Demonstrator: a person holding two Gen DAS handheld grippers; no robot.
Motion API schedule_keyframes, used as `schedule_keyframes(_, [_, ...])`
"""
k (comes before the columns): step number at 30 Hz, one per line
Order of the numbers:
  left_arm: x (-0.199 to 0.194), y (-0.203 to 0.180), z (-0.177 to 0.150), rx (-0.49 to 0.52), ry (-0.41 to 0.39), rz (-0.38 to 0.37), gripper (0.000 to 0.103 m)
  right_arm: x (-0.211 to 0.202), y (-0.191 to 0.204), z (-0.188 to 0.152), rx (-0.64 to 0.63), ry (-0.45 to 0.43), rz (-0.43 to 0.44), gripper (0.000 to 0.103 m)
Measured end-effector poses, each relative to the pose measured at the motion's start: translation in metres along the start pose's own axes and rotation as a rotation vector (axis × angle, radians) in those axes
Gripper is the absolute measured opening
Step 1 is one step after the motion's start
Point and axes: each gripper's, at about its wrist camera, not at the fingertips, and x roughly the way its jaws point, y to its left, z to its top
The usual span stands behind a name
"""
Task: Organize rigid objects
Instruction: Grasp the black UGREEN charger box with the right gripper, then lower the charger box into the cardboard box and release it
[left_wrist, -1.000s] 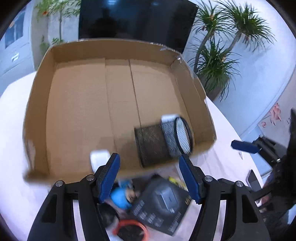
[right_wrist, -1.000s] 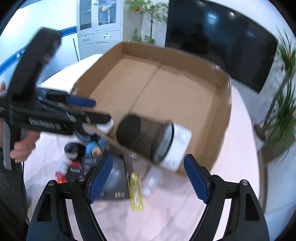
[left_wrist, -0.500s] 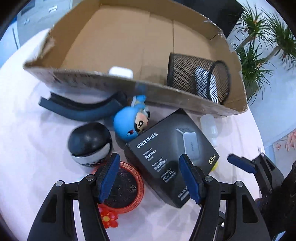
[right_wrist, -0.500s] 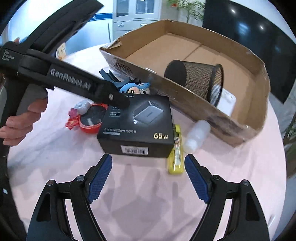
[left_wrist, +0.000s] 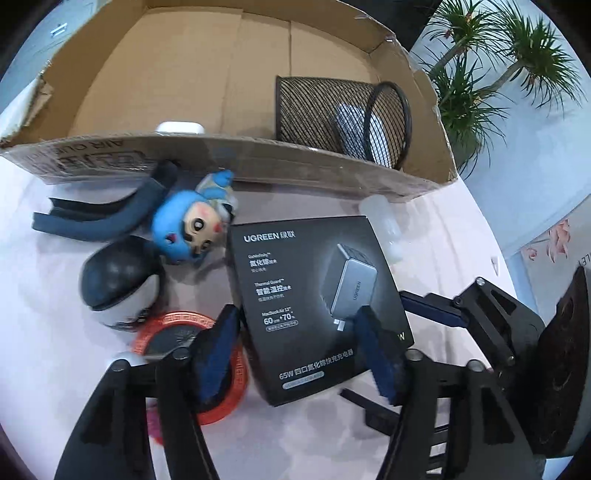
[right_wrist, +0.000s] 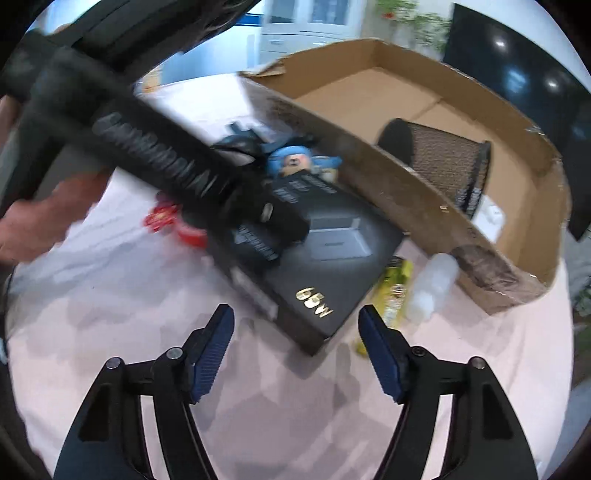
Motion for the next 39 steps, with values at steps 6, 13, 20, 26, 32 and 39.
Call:
schedule_keyframes(6, [-0.011,-0.014,-0.009,0.069,-0.023,0.045,0.059,-0.001,0.008,0.002,0.021,0.008,-0.068,0.061])
schedule_keyframes(13, [-0.036,-0.025,-0.006,0.082,-0.064,0.052,0.057,-0.022,0.013,0.002,0.022,-0.024,-0.117,0.059])
schedule_keyframes(20, [-0.083,-0.052,0.01,0.126,-0.145,0.055,0.057,-0.065,0.005,0.02,0.021,-0.1,-0.178,0.059])
schedule_keyframes(26, [-0.114,-0.08,0.042,0.174,-0.208,0.054,0.057,-0.093,-0.018,0.041,0.035,-0.152,-0.219,0.059])
schedule_keyframes(32, [-0.137,-0.108,0.085,0.222,-0.267,0.079,0.057,-0.115,-0.043,0.063,0.049,-0.19,-0.251,0.059])
schedule_keyframes(39, [-0.15,-0.131,0.135,0.251,-0.3,0.118,0.057,-0.124,-0.079,0.096,0.078,-0.222,-0.27,0.059])
